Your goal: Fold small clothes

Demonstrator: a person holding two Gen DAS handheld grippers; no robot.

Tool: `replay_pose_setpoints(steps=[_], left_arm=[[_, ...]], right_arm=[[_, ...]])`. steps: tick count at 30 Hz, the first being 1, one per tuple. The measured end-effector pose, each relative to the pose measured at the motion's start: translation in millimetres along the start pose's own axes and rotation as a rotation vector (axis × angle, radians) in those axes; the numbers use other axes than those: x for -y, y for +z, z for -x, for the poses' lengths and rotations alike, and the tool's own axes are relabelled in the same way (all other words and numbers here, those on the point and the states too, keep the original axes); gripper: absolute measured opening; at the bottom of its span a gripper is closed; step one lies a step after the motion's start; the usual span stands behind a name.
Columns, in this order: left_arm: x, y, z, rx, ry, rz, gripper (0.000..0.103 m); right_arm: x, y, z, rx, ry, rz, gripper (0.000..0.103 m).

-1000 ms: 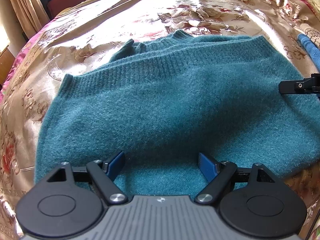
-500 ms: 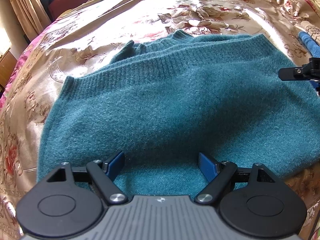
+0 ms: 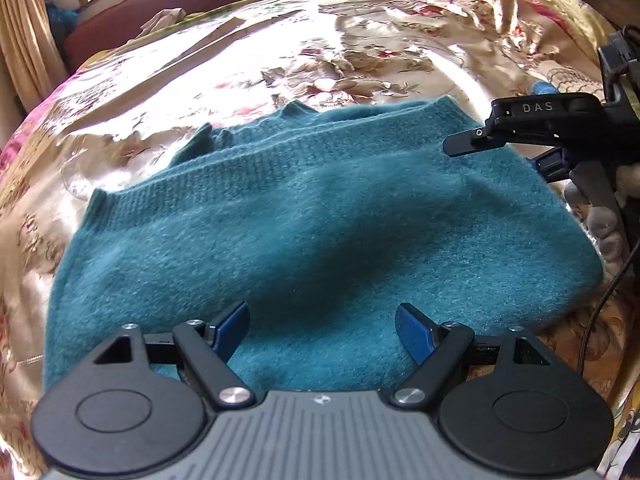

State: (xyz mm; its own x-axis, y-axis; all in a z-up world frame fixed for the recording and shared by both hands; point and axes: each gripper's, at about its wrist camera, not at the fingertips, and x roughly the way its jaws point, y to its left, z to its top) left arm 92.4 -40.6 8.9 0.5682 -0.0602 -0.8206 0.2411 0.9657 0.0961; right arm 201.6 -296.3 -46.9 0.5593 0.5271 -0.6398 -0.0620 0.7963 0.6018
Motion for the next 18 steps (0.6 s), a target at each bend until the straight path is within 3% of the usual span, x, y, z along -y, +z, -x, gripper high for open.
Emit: replay_pose_setpoints(steps=[6,13,18], left_arm=[[3,-3,3,0.041,-0.072,-0.012,0.084],[49,-17,23,0.139,-0.175,-0.213,0.084],[87,-26,11,0.14,-0.16,-0.367,0.084]], right_arm=[[13,1,7,-0.033,0.085,-0.049,0.076],[17,13,1,-0.074,0.112,-0.084,0.071],[30,16,9,-0.066,0.212,-0.182,0.07]])
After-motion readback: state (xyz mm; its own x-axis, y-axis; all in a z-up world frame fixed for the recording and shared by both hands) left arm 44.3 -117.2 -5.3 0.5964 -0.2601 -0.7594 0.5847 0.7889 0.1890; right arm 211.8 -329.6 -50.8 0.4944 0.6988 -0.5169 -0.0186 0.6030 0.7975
